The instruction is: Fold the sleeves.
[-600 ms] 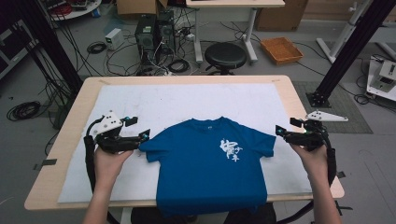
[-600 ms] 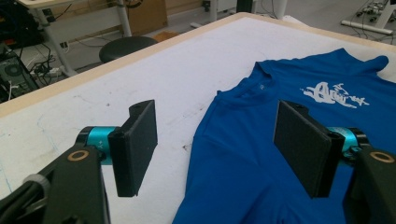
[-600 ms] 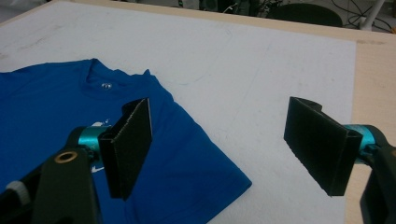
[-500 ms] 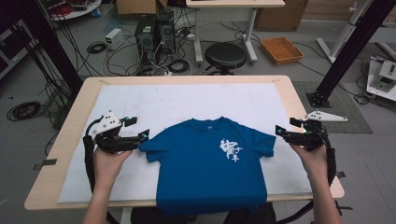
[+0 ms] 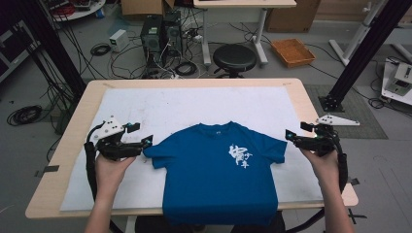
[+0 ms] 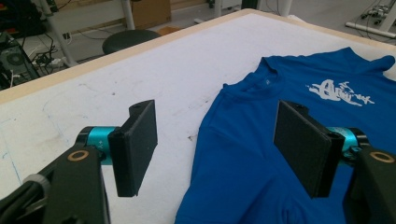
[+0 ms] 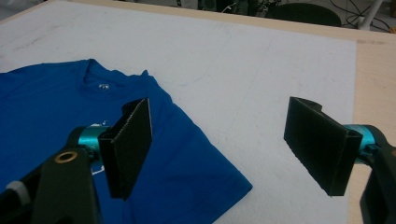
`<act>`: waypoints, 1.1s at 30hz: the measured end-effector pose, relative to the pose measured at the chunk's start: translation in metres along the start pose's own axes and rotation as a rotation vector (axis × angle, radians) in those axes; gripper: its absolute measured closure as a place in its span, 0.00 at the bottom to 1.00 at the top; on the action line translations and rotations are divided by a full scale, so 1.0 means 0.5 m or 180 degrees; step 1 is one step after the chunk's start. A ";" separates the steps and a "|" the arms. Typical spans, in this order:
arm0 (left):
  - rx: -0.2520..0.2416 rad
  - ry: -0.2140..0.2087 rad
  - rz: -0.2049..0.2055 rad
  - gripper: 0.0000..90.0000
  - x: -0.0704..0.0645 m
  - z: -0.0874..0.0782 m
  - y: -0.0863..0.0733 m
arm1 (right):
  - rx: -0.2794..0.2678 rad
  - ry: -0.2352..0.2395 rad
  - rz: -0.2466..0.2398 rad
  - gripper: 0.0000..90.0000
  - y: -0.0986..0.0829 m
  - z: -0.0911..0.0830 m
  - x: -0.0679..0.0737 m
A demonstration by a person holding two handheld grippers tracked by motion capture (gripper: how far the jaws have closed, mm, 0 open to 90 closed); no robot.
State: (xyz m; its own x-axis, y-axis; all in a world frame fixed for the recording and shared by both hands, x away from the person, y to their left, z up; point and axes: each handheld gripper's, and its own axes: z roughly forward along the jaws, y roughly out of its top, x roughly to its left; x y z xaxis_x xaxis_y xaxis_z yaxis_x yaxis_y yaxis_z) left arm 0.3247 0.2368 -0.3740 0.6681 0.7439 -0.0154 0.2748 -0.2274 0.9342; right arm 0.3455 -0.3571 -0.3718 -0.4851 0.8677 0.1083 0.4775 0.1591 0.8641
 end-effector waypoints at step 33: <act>0.0722 -0.0069 -0.1071 0.62 0.082 0.016 -0.100 | 0.0011 -0.0034 -0.0017 0.26 -0.003 0.005 -0.001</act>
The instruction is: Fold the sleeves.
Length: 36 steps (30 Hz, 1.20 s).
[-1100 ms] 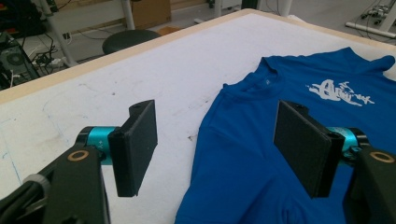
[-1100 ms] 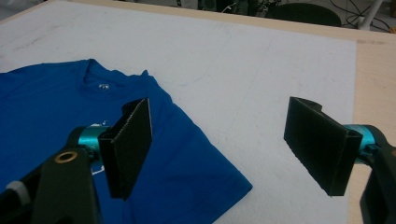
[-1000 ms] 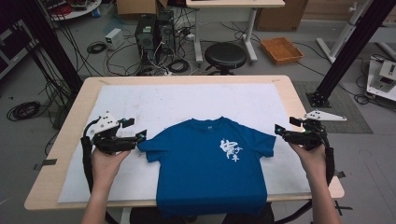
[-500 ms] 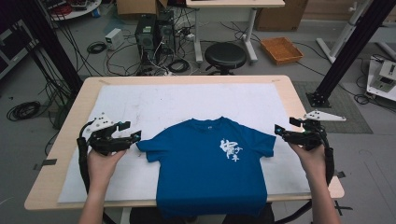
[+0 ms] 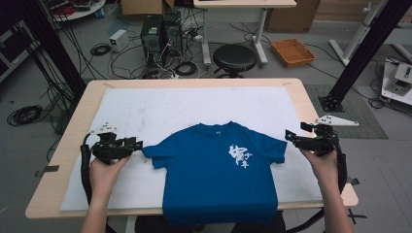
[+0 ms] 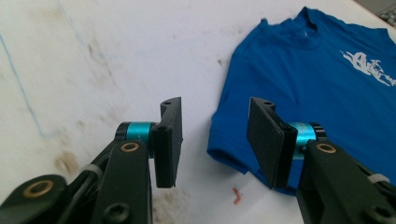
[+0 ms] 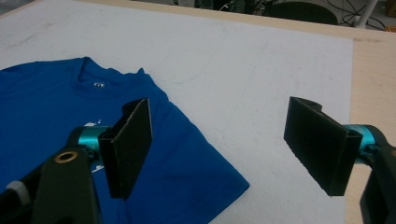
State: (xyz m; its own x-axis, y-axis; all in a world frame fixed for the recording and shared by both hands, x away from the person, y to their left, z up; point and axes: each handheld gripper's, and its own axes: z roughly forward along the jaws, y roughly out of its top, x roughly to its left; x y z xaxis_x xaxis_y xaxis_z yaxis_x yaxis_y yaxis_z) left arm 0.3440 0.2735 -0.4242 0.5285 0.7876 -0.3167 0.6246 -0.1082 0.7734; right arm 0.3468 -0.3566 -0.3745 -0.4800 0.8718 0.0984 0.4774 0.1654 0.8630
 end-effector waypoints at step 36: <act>-0.0119 -0.0769 -0.0011 0.98 -0.217 0.169 0.116 | -0.0023 0.0005 0.0001 0.26 0.002 -0.005 0.000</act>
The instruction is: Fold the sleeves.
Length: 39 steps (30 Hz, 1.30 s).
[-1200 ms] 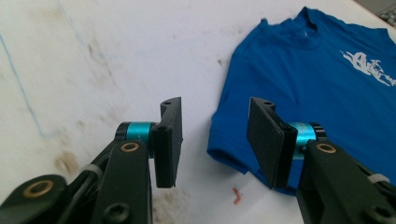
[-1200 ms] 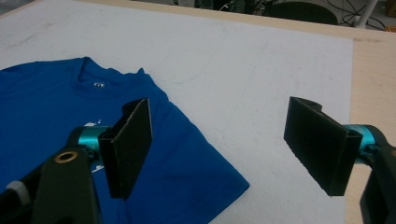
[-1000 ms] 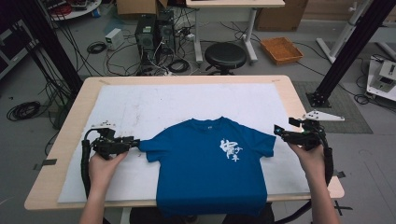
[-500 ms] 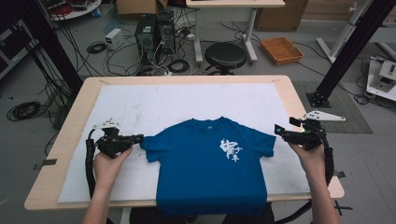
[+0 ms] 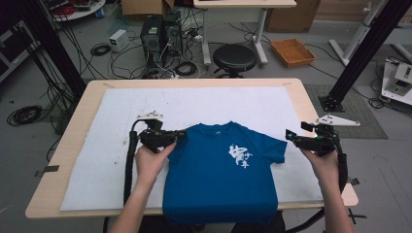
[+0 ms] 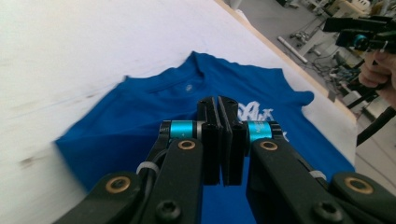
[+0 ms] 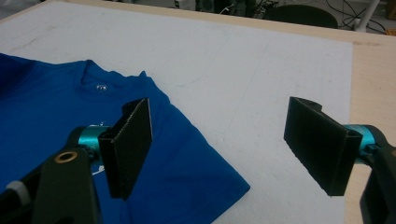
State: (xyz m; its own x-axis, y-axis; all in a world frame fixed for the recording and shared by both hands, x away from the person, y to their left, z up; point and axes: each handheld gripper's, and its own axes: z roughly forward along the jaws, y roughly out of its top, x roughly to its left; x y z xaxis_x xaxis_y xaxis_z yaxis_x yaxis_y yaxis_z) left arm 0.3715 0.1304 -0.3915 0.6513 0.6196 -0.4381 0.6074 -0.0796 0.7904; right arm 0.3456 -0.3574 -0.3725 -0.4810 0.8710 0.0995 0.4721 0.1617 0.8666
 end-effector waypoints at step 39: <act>0.0697 -0.0154 0.0662 0.96 -0.058 0.025 -0.104 | 0.0025 -0.0021 0.0028 0.26 -0.006 0.001 -0.006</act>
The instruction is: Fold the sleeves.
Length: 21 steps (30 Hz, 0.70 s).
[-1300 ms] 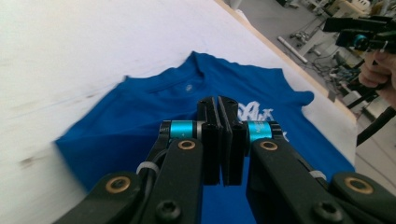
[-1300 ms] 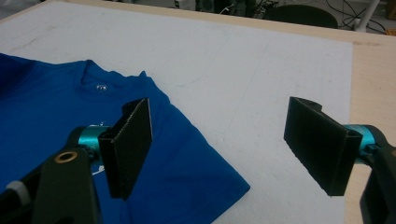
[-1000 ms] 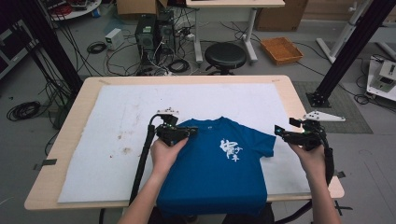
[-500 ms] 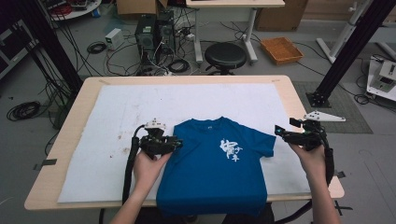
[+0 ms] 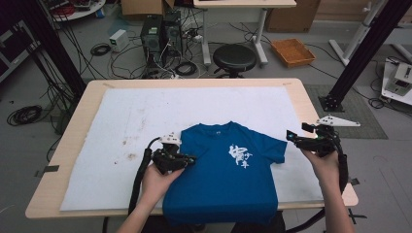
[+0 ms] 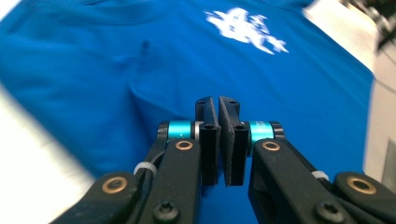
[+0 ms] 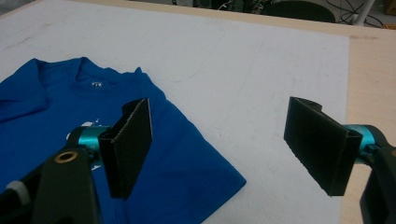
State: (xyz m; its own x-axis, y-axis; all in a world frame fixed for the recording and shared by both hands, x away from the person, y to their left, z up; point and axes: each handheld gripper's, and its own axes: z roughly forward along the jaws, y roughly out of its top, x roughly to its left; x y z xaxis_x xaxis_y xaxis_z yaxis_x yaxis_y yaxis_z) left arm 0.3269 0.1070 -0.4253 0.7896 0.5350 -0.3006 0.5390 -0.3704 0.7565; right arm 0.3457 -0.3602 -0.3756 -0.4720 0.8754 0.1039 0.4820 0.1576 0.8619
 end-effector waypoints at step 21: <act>-0.0525 0.0681 0.0140 0.59 0.049 -0.103 -0.016 | 0.0173 -0.0133 0.0320 0.46 -0.026 0.024 -0.031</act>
State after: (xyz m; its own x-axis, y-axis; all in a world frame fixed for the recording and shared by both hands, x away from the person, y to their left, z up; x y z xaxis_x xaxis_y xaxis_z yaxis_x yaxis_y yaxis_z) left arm 0.3270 0.1623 -0.4088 0.7219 0.6758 -0.1490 0.4365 -0.2776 0.8558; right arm 0.3556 -0.3703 -0.3943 -0.3887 0.9062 0.1666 0.5653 0.0917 0.8198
